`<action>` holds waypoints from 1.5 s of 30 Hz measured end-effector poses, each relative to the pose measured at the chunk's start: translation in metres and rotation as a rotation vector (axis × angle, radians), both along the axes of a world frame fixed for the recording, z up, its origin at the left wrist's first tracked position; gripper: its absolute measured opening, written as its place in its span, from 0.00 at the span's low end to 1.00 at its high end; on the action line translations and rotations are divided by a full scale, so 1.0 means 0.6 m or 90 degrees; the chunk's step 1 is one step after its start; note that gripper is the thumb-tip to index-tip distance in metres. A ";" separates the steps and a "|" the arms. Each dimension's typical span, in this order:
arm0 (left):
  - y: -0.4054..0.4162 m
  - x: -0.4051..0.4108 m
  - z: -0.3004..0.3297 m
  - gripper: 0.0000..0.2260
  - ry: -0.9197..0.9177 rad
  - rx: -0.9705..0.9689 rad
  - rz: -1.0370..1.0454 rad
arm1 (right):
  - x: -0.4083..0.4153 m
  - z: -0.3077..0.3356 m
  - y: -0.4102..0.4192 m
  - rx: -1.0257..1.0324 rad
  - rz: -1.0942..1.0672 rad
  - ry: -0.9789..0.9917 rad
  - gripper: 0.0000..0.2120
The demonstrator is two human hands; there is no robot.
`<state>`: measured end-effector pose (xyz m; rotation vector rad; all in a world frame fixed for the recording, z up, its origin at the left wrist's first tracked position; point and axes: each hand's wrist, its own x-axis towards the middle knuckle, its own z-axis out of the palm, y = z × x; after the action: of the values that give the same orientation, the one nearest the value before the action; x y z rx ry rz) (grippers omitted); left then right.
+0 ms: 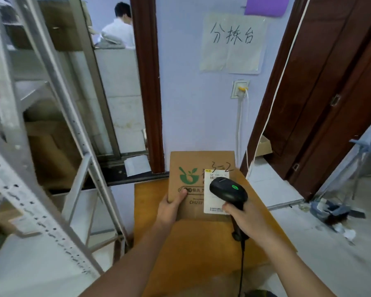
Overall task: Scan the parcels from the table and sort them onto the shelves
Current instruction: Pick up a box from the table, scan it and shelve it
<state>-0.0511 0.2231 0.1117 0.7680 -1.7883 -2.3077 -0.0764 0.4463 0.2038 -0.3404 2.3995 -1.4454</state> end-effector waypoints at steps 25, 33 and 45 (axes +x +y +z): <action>-0.024 0.601 0.006 0.19 -0.012 0.023 0.434 | 0.344 -0.012 -0.127 -0.035 0.516 0.008 0.22; -0.101 0.729 -0.004 0.21 0.017 0.023 0.512 | 0.437 -0.029 -0.233 0.001 0.576 0.003 0.22; -0.270 0.841 -0.034 0.18 0.042 -0.004 0.508 | 0.564 -0.053 -0.399 -0.062 0.530 -0.027 0.27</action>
<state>0.4533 0.0612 0.0914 1.1240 -1.1424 -1.7559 0.2617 0.2072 0.1719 -1.1469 1.7818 -1.1324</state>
